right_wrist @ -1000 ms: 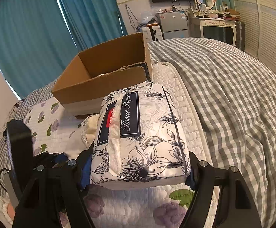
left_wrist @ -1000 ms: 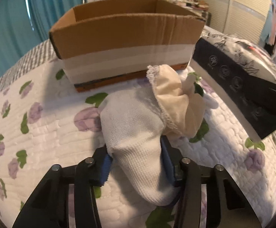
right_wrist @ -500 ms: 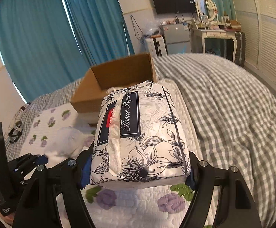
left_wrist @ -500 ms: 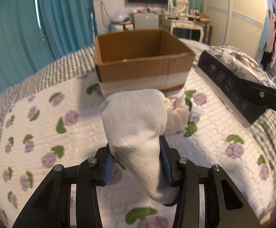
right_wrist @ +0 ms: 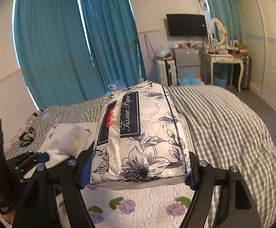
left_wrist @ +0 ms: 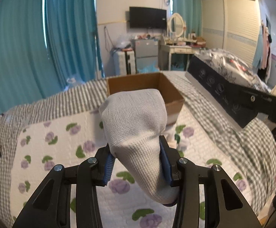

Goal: Organize soft objects
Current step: 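Lower the tissue pack and sock into the box and open both tools, then move the right tool to the green-and-white hair tie and grasp it, then grasp the cream scrunchie with the left tool while the right tool holds the hair tie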

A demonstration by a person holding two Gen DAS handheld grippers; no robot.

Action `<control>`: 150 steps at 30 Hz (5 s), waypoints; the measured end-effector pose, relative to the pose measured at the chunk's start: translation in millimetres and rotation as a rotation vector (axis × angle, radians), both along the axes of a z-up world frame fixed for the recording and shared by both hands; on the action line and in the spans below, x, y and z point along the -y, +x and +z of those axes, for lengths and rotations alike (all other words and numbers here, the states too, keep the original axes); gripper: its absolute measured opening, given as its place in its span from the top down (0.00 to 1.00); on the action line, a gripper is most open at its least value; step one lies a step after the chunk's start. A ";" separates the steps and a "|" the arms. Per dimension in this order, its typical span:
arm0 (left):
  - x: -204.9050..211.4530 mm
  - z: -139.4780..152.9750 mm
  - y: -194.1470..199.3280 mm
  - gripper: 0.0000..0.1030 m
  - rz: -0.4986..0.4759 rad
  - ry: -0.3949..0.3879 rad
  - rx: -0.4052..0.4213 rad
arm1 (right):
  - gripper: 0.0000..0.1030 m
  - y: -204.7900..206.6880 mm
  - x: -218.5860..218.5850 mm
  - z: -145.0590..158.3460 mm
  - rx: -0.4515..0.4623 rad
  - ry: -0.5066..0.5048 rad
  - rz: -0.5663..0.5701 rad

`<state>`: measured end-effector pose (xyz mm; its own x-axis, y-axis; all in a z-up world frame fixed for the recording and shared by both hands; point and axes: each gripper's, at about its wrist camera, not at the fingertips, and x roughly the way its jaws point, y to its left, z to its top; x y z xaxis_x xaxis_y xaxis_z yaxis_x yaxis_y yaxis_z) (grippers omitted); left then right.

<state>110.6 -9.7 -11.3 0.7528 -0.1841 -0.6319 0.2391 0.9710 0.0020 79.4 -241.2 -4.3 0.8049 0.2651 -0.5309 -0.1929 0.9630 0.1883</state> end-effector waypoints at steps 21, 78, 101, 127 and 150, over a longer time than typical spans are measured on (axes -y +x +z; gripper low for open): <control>14.5 -8.1 174.2 0.60 0.006 0.005 0.009 | 0.28 189.4 -22.9 -18.9 -0.016 0.051 0.063; 3.0 146.4 -67.6 0.16 0.229 0.002 0.363 | 0.07 -36.4 31.4 132.8 0.278 -0.091 0.040; 57.0 -112.9 40.5 0.16 0.253 0.004 -0.172 | 0.30 127.7 18.4 -186.2 -0.277 -0.242 0.163; 110.4 -142.2 68.8 0.17 0.080 0.041 -0.231 | 0.70 159.3 48.4 -192.0 -0.303 -0.135 0.195; 91.7 -130.9 67.0 0.80 0.053 0.010 -0.244 | 0.71 127.7 33.2 -154.9 -0.265 -0.139 0.217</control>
